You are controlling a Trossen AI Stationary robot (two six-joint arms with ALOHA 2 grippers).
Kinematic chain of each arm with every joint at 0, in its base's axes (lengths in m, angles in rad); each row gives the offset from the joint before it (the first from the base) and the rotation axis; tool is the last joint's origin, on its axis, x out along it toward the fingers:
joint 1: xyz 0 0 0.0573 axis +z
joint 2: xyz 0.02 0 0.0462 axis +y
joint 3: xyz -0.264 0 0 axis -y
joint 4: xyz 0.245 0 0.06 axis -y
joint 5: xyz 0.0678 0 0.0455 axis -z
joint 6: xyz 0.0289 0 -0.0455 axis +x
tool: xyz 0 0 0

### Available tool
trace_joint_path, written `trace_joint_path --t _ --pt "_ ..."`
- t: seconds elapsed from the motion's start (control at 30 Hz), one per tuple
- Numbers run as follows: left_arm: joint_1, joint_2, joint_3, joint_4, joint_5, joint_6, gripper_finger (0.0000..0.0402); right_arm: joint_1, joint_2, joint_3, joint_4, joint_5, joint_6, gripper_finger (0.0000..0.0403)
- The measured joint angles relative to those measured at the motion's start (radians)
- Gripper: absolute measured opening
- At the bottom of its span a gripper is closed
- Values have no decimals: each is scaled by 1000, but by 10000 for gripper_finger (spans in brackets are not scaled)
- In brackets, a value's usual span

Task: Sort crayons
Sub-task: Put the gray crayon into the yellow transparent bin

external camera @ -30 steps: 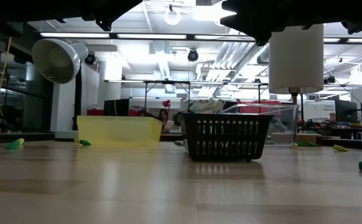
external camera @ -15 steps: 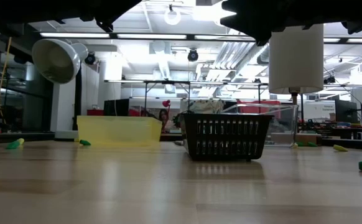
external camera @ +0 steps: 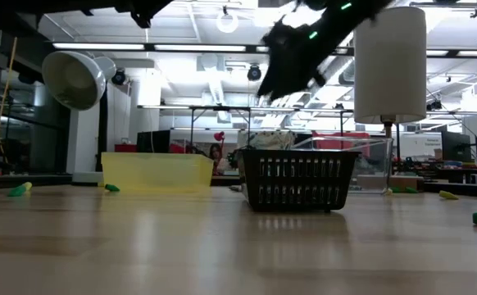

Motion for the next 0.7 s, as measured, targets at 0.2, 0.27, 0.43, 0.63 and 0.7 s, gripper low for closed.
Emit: trace_joint_path --t 0.2,0.27,0.43,0.63,0.7 --pt "-45 -15 0 3 -1 1 174 -116 243 206 -218 -137 -28 199" --pt "-69 -37 0 0 -1 1 174 -132 305 249 -226 -178 -41 199" --pt "-134 -120 0 -9 -1 0 174 -140 419 318 -244 -200 -53 199" --pt "-186 -206 0 -91 -18 1 174 -139 463 332 -245 -199 -79 199" --pt "-197 -226 0 -111 -55 1 174 -140 470 327 -248 -200 -89 199"
